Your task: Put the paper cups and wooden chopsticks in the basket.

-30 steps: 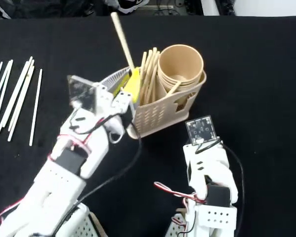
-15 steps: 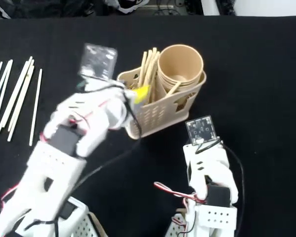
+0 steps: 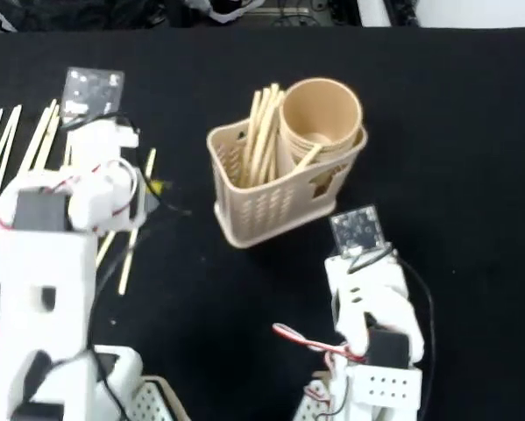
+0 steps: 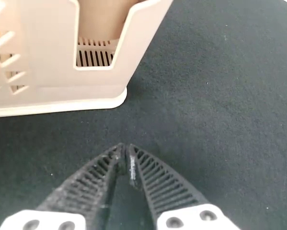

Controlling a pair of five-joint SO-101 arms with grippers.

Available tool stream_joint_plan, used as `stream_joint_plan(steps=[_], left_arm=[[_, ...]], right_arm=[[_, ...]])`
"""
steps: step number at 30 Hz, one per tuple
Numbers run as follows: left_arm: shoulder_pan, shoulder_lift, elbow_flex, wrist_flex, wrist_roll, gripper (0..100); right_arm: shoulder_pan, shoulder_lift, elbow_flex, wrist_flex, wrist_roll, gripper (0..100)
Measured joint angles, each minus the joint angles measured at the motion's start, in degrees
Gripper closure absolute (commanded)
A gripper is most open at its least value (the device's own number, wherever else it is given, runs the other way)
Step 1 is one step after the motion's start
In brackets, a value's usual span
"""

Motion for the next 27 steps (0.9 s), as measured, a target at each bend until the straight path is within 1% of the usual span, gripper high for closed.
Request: stream_joint_plan(steps=[2,6,11,13,18,23,27], left_arm=[[-2.4,5.5,1.7,-0.3,-3.3,78],[-6.2,18.9,1.9,-3.9,-8.4,78],[-6.9,35.4,1.8,-11.7,-13.7,79],[-6.9,41.0,0.6,-13.7,-15.8,81],[-7.4,50.5,-4.6,-14.0,-18.8,89],[-7.2,54.5,-8.1,-12.6,-20.2,97],[-7.2,55.6,-11.4,-8.4,-20.4,97]], right_arm=[[0.0,0.0,0.0,0.0,0.0,98.4],[0.0,0.0,0.0,0.0,0.0,98.4],[0.0,0.0,0.0,0.0,0.0,98.4],[0.0,0.0,0.0,0.0,0.0,98.4],[0.0,0.0,0.0,0.0,0.0,98.4],[0.0,0.0,0.0,0.0,0.0,98.4],[0.0,0.0,0.0,0.0,0.0,98.4]])
